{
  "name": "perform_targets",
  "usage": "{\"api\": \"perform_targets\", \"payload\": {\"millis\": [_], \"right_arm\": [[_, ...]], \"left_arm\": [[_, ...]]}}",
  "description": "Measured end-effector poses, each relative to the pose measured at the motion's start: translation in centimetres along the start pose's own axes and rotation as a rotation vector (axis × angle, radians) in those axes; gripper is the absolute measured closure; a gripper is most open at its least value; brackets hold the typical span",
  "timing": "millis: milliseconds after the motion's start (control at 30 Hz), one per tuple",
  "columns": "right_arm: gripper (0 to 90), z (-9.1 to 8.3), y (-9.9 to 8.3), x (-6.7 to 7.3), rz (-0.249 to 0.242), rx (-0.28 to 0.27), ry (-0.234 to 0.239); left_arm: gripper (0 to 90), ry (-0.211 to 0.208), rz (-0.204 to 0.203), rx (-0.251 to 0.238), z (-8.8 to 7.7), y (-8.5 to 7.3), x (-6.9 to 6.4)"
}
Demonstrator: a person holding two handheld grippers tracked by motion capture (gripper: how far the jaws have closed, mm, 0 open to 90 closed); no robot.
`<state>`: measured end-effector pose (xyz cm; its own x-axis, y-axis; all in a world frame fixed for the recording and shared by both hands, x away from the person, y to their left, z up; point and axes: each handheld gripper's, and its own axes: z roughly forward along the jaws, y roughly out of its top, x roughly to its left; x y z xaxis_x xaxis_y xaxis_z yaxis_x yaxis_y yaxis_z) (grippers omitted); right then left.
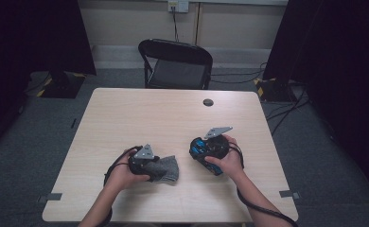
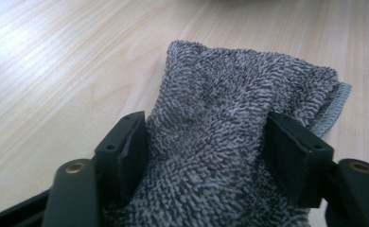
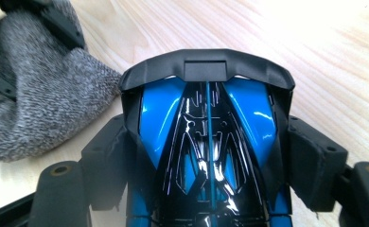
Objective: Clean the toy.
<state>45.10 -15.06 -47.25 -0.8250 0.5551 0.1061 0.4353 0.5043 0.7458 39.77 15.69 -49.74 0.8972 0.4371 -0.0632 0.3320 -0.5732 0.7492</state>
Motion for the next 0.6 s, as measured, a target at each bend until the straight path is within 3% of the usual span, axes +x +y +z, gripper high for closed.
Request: {"api": "perform_targets", "payload": {"millis": [67,233,367,433,600], "right_arm": [[26.0,-0.3,0.1,0.1,-0.002,-0.006,-0.002],[26.0,-0.8,0.5,0.4,-0.007,-0.023,0.015],[26.0,-0.9,0.9,0.7,-0.017,-0.025,0.033],[26.0,-1.0,1.0,0.9,-0.014,-0.034,0.043],[26.0,-1.4,1.3,1.2,-0.022,-0.042,0.057]], "left_arm": [[39.5,-0.007,-0.01,0.002,0.0,-0.1,0.0],[65.1,-0.005,-0.041,0.024,-0.2,0.3,-0.4],[70.8,0.01,-0.091,0.042,-0.6,0.9,-0.4],[71.3,0.049,-0.105,0.016,-1.1,1.1,-0.1],[71.3,0.143,-0.185,-0.111,-2.7,2.8,1.3]]}}
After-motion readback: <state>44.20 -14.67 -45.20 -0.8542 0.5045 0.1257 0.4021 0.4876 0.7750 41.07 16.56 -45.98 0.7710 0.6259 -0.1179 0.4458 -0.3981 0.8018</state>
